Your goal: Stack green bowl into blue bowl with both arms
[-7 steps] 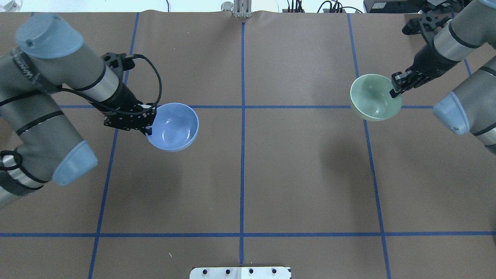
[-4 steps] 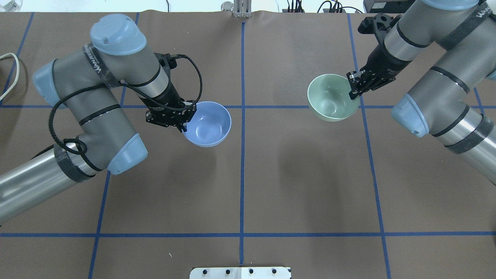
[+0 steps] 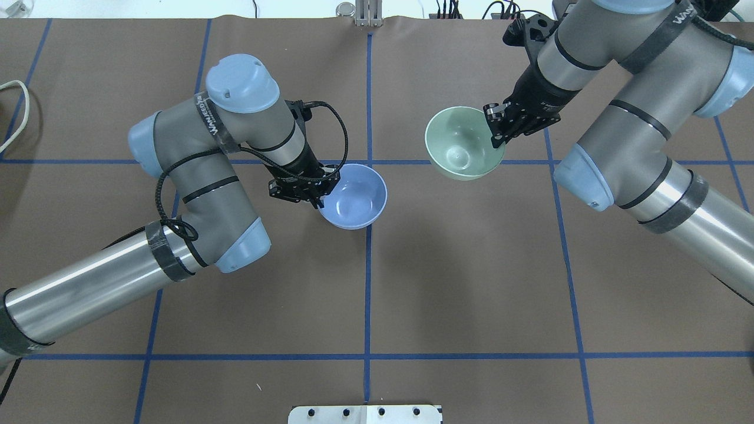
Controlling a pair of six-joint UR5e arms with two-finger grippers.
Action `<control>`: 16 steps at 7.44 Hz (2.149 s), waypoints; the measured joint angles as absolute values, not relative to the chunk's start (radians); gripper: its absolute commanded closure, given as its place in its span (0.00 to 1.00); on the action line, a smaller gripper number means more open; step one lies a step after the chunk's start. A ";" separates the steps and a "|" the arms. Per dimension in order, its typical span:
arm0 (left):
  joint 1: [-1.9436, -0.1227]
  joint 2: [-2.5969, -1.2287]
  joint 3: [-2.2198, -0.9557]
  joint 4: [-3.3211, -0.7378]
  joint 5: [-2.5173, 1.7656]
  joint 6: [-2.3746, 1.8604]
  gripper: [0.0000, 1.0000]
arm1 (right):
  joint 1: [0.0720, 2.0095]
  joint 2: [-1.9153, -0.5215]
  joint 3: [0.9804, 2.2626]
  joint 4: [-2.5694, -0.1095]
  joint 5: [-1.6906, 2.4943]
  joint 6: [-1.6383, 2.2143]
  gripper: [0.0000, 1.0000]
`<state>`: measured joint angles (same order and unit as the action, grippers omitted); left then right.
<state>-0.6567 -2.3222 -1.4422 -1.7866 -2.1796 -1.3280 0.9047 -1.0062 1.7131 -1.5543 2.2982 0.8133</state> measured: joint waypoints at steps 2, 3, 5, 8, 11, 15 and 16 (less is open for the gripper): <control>-0.638 -2.357 -1.387 -1.820 -2.119 -1.337 1.00 | 0.875 -0.969 1.710 -1.554 2.279 0.885 1.00; -0.634 -2.363 -1.367 -1.850 -2.100 -1.341 1.00 | 0.859 -0.961 1.708 -1.554 2.260 0.901 1.00; -0.632 -2.367 -1.351 -1.880 -2.088 -1.349 0.86 | 0.842 -0.956 1.705 -1.554 2.238 0.912 1.00; -0.632 -2.367 -1.349 -1.895 -2.088 -1.348 0.24 | 0.829 -0.953 1.703 -1.552 2.227 0.924 1.00; -0.662 -2.363 -1.357 -1.899 -2.106 -1.304 0.22 | 0.787 -0.891 1.661 -1.548 2.196 0.990 1.00; -0.780 -2.292 -1.405 -1.892 -2.246 -1.176 0.22 | 0.766 -0.825 1.539 -1.478 2.162 1.001 1.00; -0.801 -2.273 -1.412 -1.891 -2.264 -1.149 0.21 | 0.758 -0.813 1.493 -1.425 2.155 1.010 1.00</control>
